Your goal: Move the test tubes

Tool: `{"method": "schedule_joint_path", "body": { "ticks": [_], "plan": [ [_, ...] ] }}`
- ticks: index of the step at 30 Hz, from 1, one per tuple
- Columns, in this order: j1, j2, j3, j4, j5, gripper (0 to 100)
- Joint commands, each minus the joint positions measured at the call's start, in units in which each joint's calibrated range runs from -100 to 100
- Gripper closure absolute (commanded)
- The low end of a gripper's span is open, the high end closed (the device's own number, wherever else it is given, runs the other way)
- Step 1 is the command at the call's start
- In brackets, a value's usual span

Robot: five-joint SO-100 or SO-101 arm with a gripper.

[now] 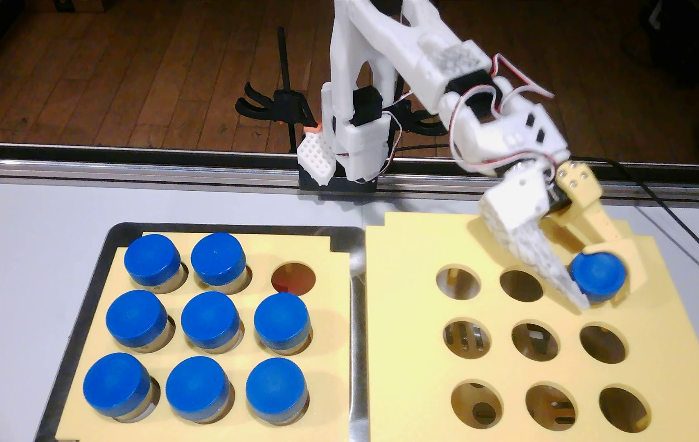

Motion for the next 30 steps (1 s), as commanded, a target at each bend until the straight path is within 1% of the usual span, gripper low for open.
{"method": "schedule_joint_path", "body": {
  "ticks": [1,2,3,5,6,8,10,11,15,19,20,21,25,26,30],
  "plan": [
    [-2.09,0.61,3.31,-0.49,-4.1,91],
    [-2.01,0.61,3.31,-0.68,-6.24,90],
    [-1.72,0.43,3.22,-0.78,-6.55,87],
    [-0.83,-0.7,2.85,-0.78,-6.61,81],
    [1.1,-2.87,2.49,-0.87,-6.5,74],
    [2.66,-5.21,1.58,-1.07,-6.24,69],
    [4.73,-7.38,0.49,-1.07,-6.08,68],
    [6.51,-9.03,-0.6,-1.07,-4.88,67],
    [8.95,-12.25,-3.87,-1.16,-4.15,68],
    [19.18,-22.32,-1.96,-0.58,0.14,68],
    [22.44,-25.01,-0.42,-0.58,0.93,68],
    [28.89,-30.57,4.12,-0.58,1.6,67],
    [40.37,-39.26,17.11,-0.78,1.66,67],
    [45.19,-42.64,25.1,-1.07,1.6,67],
    [50.67,-47.85,38.99,-1.26,1.55,67]
  ]
}}
